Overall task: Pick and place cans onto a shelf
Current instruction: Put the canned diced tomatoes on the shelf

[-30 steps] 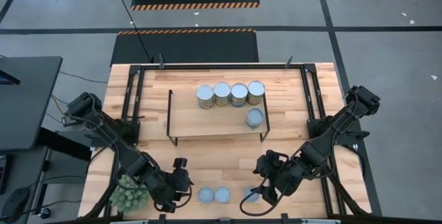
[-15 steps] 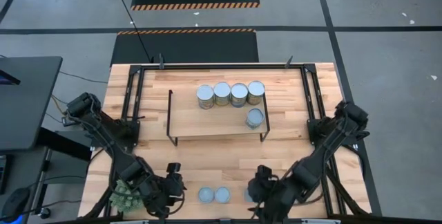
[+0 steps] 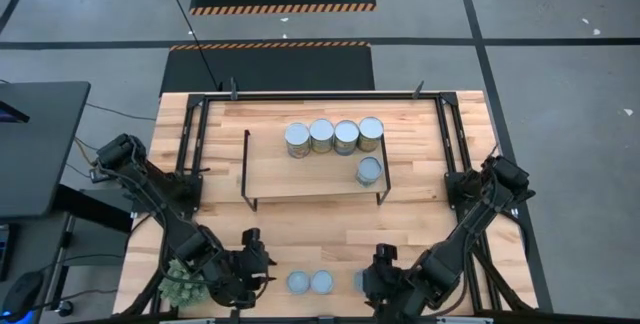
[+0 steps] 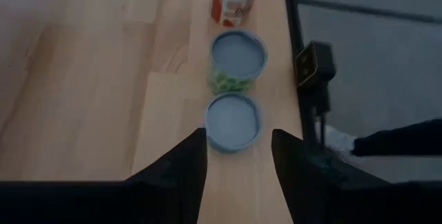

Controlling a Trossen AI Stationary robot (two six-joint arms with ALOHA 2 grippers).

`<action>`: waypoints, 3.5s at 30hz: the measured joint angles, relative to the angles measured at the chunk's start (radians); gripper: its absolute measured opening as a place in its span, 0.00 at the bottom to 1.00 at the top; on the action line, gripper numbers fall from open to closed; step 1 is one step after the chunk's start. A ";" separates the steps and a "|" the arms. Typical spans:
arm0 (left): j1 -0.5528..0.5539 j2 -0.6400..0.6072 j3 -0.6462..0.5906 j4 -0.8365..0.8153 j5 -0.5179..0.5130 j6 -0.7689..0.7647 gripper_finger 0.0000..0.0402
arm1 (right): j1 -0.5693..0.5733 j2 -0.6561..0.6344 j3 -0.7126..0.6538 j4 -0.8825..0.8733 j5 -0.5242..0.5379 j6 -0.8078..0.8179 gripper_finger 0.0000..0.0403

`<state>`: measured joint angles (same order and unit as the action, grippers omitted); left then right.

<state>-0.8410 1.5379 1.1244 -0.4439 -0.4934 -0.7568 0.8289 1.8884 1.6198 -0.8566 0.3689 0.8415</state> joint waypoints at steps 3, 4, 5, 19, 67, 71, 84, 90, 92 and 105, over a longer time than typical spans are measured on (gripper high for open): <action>0.008 0.000 0.000 0.050 0.022 -0.017 0.42 | 0.026 0.000 -0.006 0.000 -0.038 -0.034 0.86; 0.013 0.000 0.000 0.067 0.040 -0.016 0.42 | 0.035 0.000 -0.008 -0.010 -0.046 -0.050 0.86; 0.019 0.001 0.000 0.085 0.057 -0.012 0.42 | 0.043 0.000 -0.010 -0.028 -0.048 -0.057 0.86; 0.102 0.003 0.000 0.138 0.085 0.004 0.63 | 0.100 -0.022 -0.011 -0.228 -0.065 0.062 0.87; 0.154 0.037 0.076 -0.082 0.117 0.118 0.64 | 0.129 -0.189 -0.379 0.100 0.039 -0.071 0.86; 0.154 0.085 0.076 -0.019 0.132 0.117 0.63 | 0.110 -0.188 -0.444 0.304 0.030 -0.149 0.86; 0.154 0.146 0.075 0.105 0.166 0.031 0.63 | 0.020 -0.188 -0.601 0.621 0.069 -0.268 0.88; 0.154 0.146 0.075 0.155 0.160 0.039 0.63 | -0.006 -0.187 -0.602 0.637 0.024 -0.274 0.94; 0.154 0.146 0.075 0.157 0.147 0.043 0.63 | -0.008 -0.187 -0.602 0.639 0.006 -0.275 0.97; 0.155 0.145 0.075 0.159 0.138 0.037 0.63 | 0.003 -0.187 -0.664 0.767 0.008 -0.342 0.99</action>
<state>-0.6861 1.6829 1.1995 -0.2851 -0.3550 -0.7200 0.8318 1.7016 0.9557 -0.0895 0.3773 0.4999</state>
